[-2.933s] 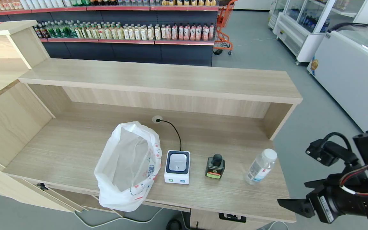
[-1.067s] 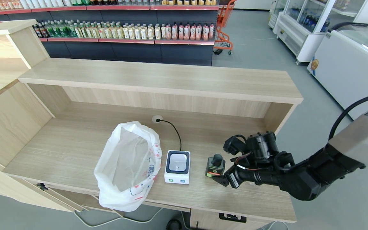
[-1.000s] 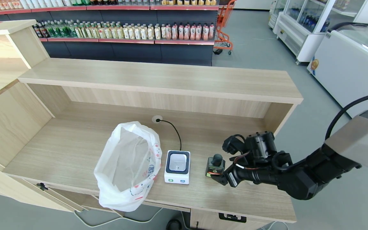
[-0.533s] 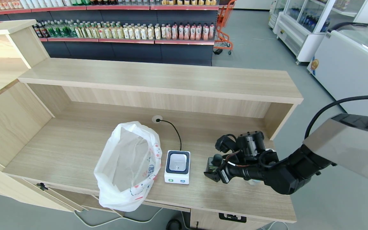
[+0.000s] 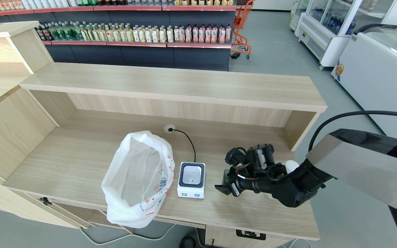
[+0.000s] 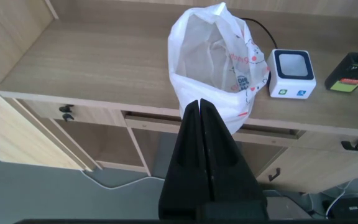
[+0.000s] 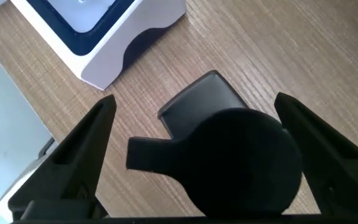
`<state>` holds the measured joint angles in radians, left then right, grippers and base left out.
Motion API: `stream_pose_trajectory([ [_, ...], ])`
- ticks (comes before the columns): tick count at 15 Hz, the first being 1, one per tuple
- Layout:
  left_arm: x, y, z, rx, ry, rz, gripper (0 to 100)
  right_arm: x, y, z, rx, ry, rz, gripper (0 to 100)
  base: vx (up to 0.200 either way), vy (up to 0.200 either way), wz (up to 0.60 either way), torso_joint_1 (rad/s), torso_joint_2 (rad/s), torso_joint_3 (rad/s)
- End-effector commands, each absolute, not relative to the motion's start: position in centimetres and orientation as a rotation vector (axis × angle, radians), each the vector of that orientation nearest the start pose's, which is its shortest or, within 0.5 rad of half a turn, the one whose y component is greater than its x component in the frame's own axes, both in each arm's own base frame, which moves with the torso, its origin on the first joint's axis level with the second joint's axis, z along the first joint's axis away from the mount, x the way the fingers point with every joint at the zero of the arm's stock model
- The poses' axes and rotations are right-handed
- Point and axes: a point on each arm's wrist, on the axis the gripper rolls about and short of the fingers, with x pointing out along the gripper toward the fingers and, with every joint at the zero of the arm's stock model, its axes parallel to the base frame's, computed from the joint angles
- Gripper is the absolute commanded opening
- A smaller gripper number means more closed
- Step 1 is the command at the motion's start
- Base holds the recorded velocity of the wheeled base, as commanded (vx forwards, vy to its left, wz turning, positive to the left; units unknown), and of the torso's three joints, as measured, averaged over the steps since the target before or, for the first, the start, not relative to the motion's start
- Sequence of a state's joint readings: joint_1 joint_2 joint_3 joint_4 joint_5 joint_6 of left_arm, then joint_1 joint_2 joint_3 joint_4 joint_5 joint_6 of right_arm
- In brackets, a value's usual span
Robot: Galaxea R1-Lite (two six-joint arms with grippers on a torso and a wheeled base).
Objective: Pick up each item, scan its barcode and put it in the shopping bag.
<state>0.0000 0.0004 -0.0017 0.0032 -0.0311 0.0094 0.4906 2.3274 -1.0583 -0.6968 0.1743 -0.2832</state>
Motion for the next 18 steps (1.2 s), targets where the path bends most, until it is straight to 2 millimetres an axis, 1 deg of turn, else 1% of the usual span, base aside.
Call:
stream_pose_trajectory([
  [1, -2.3, -0.1, 7.6, 0.009, 0.003, -0.031, 0, 37.0, 20.2, 1.3, -0.362, 0.479, 0.726, 0, 0.000, 0.000, 0.00, 0.000, 0.00, 0.000],
  [5, -2.3, -0.1, 7.6, 0.009, 0.001, -0.031, 0, 36.9, 20.0, 1.0, -0.395, 0.481, 0.728, 0, 0.000, 0.000, 0.00, 0.000, 0.00, 0.000],
  [7, -2.3, -0.1, 7.6, 0.009, 0.003, -0.031, 0, 36.3, 19.7, 1.0, -0.397, 0.495, 0.726, 0, 0.000, 0.000, 0.00, 0.000, 0.00, 0.000],
  [9, -2.3, -0.1, 7.6, 0.009, 0.001, -0.031, 0, 35.6, 19.3, 1.6, -0.397, 0.491, 0.726, 0, 0.000, 0.000, 0.00, 0.000, 0.00, 0.000],
  [10, -2.3, -0.1, 7.6, 0.009, 0.001, -0.031, 0, 35.5, 19.2, 2.3, -0.389, 0.479, 0.723, 0, 0.000, 0.000, 0.00, 0.000, 0.00, 0.000],
  [11, -2.3, -0.1, 7.6, 0.009, 0.001, -0.032, 0, 35.4, 19.1, 3.7, -0.361, 0.455, 0.714, 0, 0.000, 0.000, 0.00, 0.000, 0.00, 0.000],
  [13, -2.3, -0.1, 7.6, 0.009, 0.003, -0.031, 0, 35.0, 19.3, 6.5, -0.247, 0.417, 0.696, 0, 0.000, 0.000, 0.00, 0.000, 0.00, 0.000],
  [14, -2.3, -0.1, 7.6, 0.009, 0.003, -0.031, 0, 34.6, 19.5, 8.2, -0.184, 0.397, 0.691, 0, 0.000, 0.000, 0.00, 0.000, 0.00, 0.000],
  [16, -2.3, -0.1, 7.6, 0.009, 0.001, -0.031, 0, 33.6, 19.4, 10.7, -0.085, 0.372, 0.685, 0, 0.000, 0.000, 0.00, 0.000, 0.00, 0.000],
  [17, -2.3, -0.1, 7.6, 0.009, 0.001, -0.032, 0, 33.3, 19.2, 11.8, -0.057, 0.353, 0.678, 0, 0.000, 0.000, 0.00, 0.000, 0.00, 0.000],
  [18, -2.3, -0.1, 7.6, 0.009, 0.001, -0.031, 0, 33.2, 19.0, 12.3, -0.047, 0.343, 0.674, 0, 0.000, 0.000, 0.00, 0.000, 0.00, 0.000],
])
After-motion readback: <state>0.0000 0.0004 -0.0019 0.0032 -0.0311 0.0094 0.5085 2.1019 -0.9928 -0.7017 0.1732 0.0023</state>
